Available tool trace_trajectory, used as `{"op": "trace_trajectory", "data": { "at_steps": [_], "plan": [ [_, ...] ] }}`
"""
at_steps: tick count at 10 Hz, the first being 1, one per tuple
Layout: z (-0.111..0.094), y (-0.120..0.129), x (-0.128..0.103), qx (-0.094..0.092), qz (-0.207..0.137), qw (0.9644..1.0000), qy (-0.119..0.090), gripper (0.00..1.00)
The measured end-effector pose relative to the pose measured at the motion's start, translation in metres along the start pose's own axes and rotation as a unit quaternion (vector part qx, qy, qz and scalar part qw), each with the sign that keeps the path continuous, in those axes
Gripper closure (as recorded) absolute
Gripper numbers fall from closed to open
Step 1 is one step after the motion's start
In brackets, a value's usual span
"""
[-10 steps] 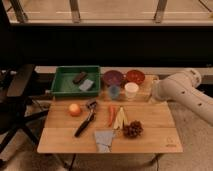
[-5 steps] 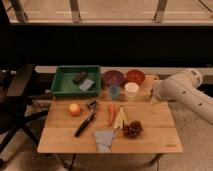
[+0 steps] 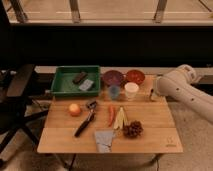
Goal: Stack bowls on top of each other
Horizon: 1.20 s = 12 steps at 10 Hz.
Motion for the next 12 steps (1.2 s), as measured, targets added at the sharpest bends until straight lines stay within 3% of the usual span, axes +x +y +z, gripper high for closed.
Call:
{"op": "trace_trajectory", "data": {
  "at_steps": [1,4,7,9,12],
  "plan": [
    [0.008,0.0,0.003,0.006,-0.006,1.0,0.001,0.35],
    [0.035,-0.005,0.002,0.009,-0.024,0.9995,-0.02,0.35],
    [0.072,-0.032,-0.006,0.01,-0.042,0.9985,-0.035,0.35],
    [0.093,-0.057,-0.003,-0.002,-0.036,0.9987,-0.035,0.35],
    [0.109,-0.074,-0.007,-0.02,-0.028,0.9987,-0.039,0.35]
  ]
}}
